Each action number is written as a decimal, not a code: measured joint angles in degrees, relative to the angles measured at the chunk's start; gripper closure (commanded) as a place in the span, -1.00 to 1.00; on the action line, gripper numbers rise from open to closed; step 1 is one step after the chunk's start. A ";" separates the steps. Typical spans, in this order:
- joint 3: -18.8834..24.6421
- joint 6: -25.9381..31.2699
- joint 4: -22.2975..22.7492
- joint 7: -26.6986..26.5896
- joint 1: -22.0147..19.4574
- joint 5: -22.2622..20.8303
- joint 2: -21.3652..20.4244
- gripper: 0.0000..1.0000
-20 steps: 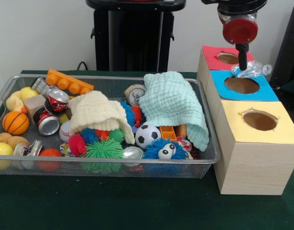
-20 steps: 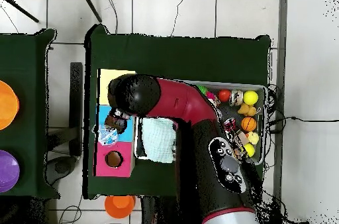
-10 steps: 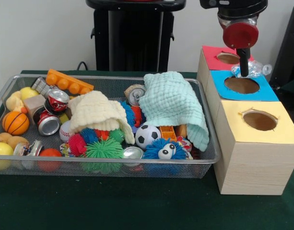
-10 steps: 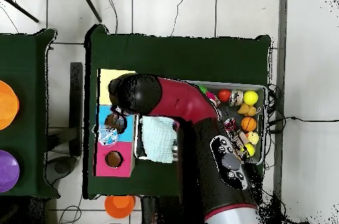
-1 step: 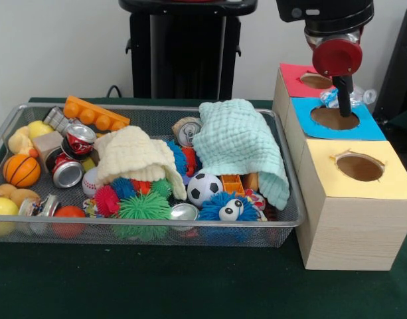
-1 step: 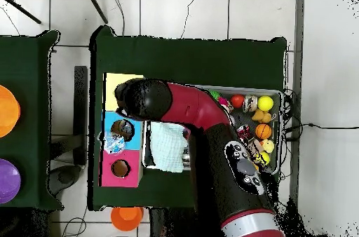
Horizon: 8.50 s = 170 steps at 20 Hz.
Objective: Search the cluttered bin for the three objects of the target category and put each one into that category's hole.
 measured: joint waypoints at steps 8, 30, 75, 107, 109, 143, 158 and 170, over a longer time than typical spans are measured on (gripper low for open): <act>2.35 -1.07 0.40 0.00 -1.91 0.01 1.64 -1.00; 3.16 -1.05 3.18 0.00 -1.91 0.02 3.19 -1.00; -0.66 3.85 3.28 0.00 2.29 -3.00 6.16 -1.00; -0.86 5.75 3.58 0.00 2.39 -3.50 7.69 -1.00; -0.86 6.60 3.65 0.00 2.38 -3.51 7.79 -1.00; -0.86 7.46 3.88 0.00 2.27 -3.57 8.31 1.00; -0.86 5.39 3.95 0.00 1.87 -3.58 8.54 1.00; -1.22 0.77 4.00 0.00 1.74 -5.66 9.02 1.00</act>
